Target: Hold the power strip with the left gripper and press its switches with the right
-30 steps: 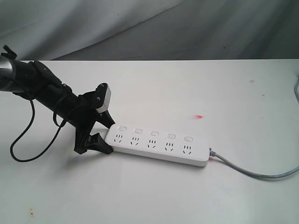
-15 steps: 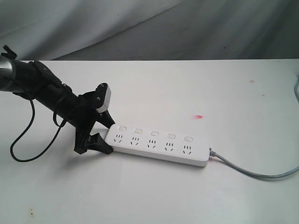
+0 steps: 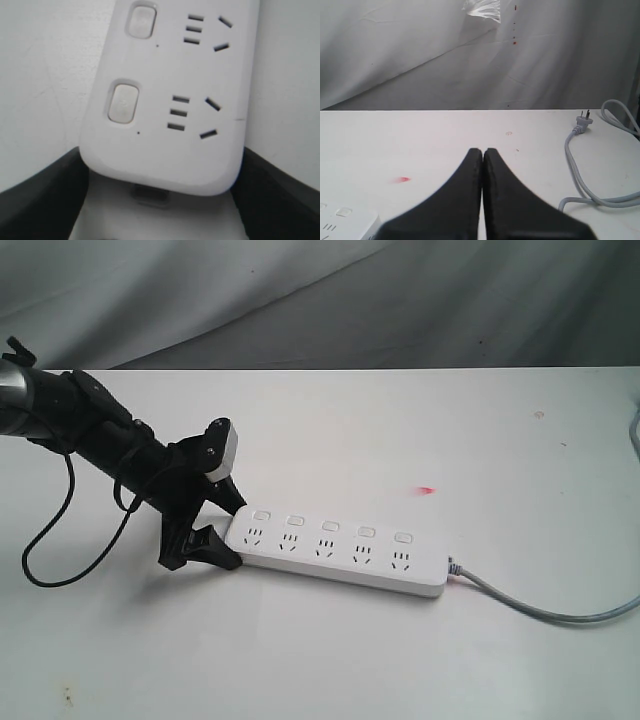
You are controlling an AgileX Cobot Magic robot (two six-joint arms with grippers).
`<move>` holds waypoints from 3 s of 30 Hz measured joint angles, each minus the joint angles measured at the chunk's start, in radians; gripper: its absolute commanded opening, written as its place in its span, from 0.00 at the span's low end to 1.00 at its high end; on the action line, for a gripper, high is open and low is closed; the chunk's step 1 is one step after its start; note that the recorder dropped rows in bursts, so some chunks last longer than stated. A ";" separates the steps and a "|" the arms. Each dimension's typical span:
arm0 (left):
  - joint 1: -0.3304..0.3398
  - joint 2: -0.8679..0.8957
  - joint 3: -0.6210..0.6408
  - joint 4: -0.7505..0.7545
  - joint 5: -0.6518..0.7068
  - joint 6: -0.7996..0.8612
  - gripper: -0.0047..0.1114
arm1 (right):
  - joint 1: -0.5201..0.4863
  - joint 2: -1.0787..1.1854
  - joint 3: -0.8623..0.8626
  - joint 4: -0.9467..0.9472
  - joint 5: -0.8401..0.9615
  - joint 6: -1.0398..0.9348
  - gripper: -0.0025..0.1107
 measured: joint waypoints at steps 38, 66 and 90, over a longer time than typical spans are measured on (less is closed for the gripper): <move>0.000 0.002 0.000 -0.067 -0.109 -0.172 0.63 | 0.000 0.000 0.000 0.000 0.000 0.000 0.02; 0.000 -0.564 0.000 0.260 0.173 -0.791 0.94 | 0.000 0.000 0.000 0.000 0.002 0.000 0.02; 0.000 -0.632 0.000 0.124 0.321 -0.874 0.04 | 0.000 0.000 0.000 0.000 0.004 0.000 0.02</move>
